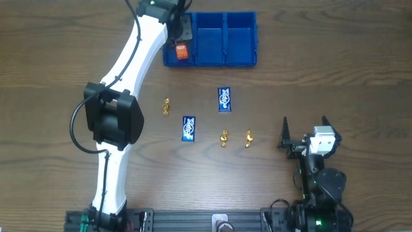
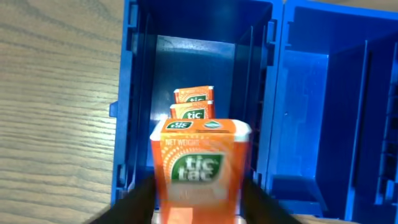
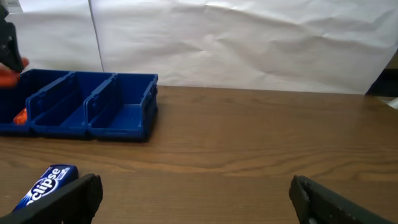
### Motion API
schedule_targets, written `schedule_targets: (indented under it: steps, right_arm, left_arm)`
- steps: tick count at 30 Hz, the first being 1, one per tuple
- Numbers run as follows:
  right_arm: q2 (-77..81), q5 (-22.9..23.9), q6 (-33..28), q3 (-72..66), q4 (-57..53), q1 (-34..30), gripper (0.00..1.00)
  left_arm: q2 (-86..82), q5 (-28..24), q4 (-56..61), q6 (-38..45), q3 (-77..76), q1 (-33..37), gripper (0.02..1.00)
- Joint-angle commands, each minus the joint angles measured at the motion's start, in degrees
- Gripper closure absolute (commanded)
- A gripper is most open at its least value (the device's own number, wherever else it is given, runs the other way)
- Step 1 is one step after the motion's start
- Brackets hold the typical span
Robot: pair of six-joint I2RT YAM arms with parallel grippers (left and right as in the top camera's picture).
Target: Sort Candies Into Trays
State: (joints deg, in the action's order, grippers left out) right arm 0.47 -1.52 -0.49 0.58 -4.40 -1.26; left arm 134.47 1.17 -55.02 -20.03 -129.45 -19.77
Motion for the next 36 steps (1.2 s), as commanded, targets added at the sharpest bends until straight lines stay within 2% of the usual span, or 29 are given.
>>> schedule_targets:
  steps: [1, 5, 8, 13, 15, 20, 22, 28, 36]
  right_arm:
    - [-0.3, 0.1, -0.5, -0.1, -0.3, 0.0, 0.003]
    - [-0.3, 0.1, -0.5, -0.1, -0.3, 0.0, 0.005]
    - [-0.3, 0.1, -0.5, -0.1, -0.3, 0.0, 0.003]
    - [-0.3, 0.1, -0.5, -0.1, -0.3, 0.0, 0.003]
    - [-0.3, 0.1, -0.5, -0.1, -0.3, 0.0, 0.003]
    - [-0.3, 0.1, -0.4, -0.1, -0.3, 0.0, 0.003]
    - [-0.3, 0.1, -0.5, -0.1, -0.3, 0.0, 0.003]
    - [-0.3, 0.1, -0.5, -0.1, -0.3, 0.0, 0.003]
    - [-0.3, 0.1, -0.5, -0.1, -0.3, 0.0, 0.003]
  left_arm:
    - [-0.6, -0.5, 0.5, 1.5, 0.0, 0.7, 0.294]
    - [-7.8, 3.2, 1.6, 1.4, 1.6, -0.4, 0.248]
    - [-28.4, 8.1, 17.7, 2.3, 20.2, -2.1, 0.233]
    - [-58.2, 8.4, 40.5, 8.6, 52.1, -1.0, 0.176]
    - [-66.8, 7.1, 46.3, 9.4, 61.9, 0.6, 0.154]
    - [-94.1, -2.8, 62.5, 9.8, 93.7, 10.6, 0.088]
    - [-103.4, -4.0, 64.6, 9.8, 102.7, 13.0, 0.02]
    - [-129.1, -4.0, 67.5, 9.8, 126.4, 15.8, 0.02]
    - [-134.3, -3.1, 51.3, 9.8, 129.2, 16.9, 0.02]
